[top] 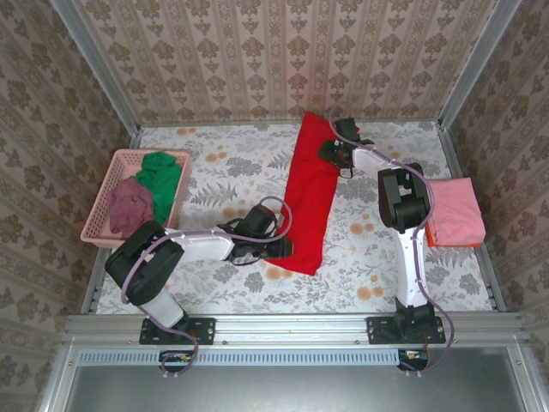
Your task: Fold and stack the t-shirts
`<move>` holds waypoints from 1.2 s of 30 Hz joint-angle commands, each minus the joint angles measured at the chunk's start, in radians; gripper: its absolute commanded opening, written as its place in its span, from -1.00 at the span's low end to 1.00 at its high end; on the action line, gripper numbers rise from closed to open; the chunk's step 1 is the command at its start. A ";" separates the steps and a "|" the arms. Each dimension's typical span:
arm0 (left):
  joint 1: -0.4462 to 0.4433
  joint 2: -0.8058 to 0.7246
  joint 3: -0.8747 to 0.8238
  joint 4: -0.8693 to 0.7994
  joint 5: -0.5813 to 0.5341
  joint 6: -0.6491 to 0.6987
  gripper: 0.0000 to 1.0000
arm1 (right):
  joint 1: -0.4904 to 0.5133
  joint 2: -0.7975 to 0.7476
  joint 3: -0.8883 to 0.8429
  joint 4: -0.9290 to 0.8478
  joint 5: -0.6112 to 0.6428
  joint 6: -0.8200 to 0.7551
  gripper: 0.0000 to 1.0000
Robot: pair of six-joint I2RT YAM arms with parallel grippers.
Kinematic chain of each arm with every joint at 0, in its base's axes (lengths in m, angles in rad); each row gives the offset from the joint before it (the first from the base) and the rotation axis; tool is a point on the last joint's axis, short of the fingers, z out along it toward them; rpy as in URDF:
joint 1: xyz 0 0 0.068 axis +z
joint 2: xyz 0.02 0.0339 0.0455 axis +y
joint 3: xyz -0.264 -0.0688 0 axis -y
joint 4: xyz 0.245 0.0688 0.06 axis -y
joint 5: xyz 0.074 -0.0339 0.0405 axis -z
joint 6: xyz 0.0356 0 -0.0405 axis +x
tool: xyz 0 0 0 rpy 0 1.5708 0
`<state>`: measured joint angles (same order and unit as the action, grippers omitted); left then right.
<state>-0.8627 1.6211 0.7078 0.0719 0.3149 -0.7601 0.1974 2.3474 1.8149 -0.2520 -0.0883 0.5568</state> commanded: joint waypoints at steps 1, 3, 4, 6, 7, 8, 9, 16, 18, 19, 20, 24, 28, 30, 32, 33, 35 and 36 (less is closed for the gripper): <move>-0.045 -0.009 -0.039 -0.041 0.039 -0.031 -0.23 | 0.049 0.034 0.030 -0.078 -0.078 0.006 -0.01; -0.054 -0.015 -0.040 -0.041 0.017 -0.031 -0.22 | 0.071 0.042 0.037 -0.068 -0.070 0.011 0.02; -0.055 -0.019 -0.043 -0.040 0.004 -0.032 -0.22 | 0.080 0.052 0.049 -0.067 -0.069 0.012 0.05; -0.050 -0.032 -0.045 -0.054 -0.029 -0.032 -0.21 | 0.093 0.074 0.083 -0.090 -0.066 0.011 0.10; -0.047 -0.048 -0.047 -0.059 -0.046 -0.035 -0.20 | 0.099 0.078 0.094 -0.100 -0.064 0.004 0.13; -0.045 -0.064 -0.051 -0.062 -0.055 -0.037 -0.16 | 0.101 0.076 0.097 -0.102 -0.061 -0.004 0.16; -0.044 -0.092 -0.058 -0.063 -0.072 -0.042 -0.08 | 0.101 0.065 0.095 -0.102 -0.060 -0.015 0.21; -0.012 -0.282 -0.073 -0.095 -0.156 0.012 0.53 | 0.102 -0.171 -0.094 0.005 -0.010 -0.152 0.53; 0.037 -0.321 -0.084 -0.106 -0.157 0.030 0.64 | 0.103 -0.259 -0.190 0.041 -0.007 -0.188 0.65; 0.073 -0.337 -0.092 -0.107 -0.146 0.044 0.70 | 0.104 -0.310 -0.253 0.069 -0.010 -0.212 0.69; 0.110 -0.346 -0.096 -0.109 -0.134 0.058 0.75 | 0.107 -0.355 -0.308 0.092 -0.015 -0.236 0.72; 0.265 -0.378 -0.096 -0.122 -0.082 0.135 1.00 | 0.136 -0.559 -0.550 0.168 -0.044 -0.393 0.84; 0.384 -0.407 -0.084 -0.148 -0.042 0.186 1.00 | 0.206 -0.774 -0.751 0.178 -0.071 -0.602 0.90; 0.440 -0.416 -0.076 -0.162 -0.017 0.204 1.00 | 0.251 -0.857 -0.828 0.166 -0.094 -0.690 0.90; 0.473 -0.427 -0.068 -0.184 -0.005 0.231 1.00 | 0.303 -0.926 -0.886 0.121 -0.136 -0.799 0.86; 0.484 -0.431 -0.064 -0.196 -0.004 0.240 0.99 | 0.326 -0.947 -0.910 0.101 -0.166 -0.855 0.82; 0.504 -0.444 -0.055 -0.221 -0.001 0.262 1.00 | 0.395 -1.017 -0.964 0.068 -0.167 -0.950 0.79; 0.511 -0.451 -0.053 -0.232 -0.002 0.269 0.99 | 0.426 -1.030 -0.981 0.064 -0.168 -0.977 0.77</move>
<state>-0.3687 1.2011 0.6243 -0.0990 0.2783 -0.5571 0.5652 1.3766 0.8883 -0.1265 -0.2028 -0.2142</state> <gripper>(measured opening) 0.997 0.892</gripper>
